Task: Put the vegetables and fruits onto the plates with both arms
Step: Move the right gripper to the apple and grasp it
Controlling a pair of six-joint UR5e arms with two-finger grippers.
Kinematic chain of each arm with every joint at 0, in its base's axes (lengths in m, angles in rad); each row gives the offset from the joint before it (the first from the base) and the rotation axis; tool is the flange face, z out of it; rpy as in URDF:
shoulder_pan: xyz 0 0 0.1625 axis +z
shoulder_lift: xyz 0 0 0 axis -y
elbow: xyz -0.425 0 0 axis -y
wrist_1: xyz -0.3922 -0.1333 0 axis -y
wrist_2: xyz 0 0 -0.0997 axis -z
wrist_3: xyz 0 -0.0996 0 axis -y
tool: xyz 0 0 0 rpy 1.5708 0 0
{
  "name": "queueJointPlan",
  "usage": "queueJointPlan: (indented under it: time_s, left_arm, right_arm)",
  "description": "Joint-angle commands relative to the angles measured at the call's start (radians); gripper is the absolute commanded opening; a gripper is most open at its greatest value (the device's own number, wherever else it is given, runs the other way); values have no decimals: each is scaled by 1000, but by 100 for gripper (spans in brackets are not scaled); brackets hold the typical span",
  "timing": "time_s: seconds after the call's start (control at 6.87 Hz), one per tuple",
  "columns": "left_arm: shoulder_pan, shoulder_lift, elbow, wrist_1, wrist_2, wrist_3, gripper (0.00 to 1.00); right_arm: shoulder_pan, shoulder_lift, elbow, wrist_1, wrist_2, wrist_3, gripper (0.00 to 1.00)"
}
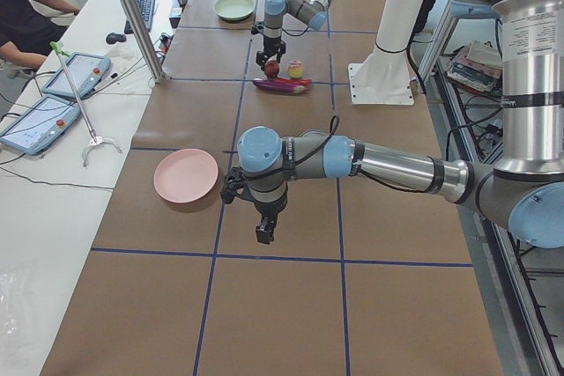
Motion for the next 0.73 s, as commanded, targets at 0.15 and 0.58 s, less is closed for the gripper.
queueJointPlan:
  time_s: [0.15, 0.58]
  left_arm:
    - [0, 0, -1, 0, -1, 0, 100]
    - [30, -2, -1, -3, -103, -6, 100]
  right_arm:
    - [2, -1, 29, -2, 0, 12, 0]
    - [184, -91, 183, -96, 16, -142, 0]
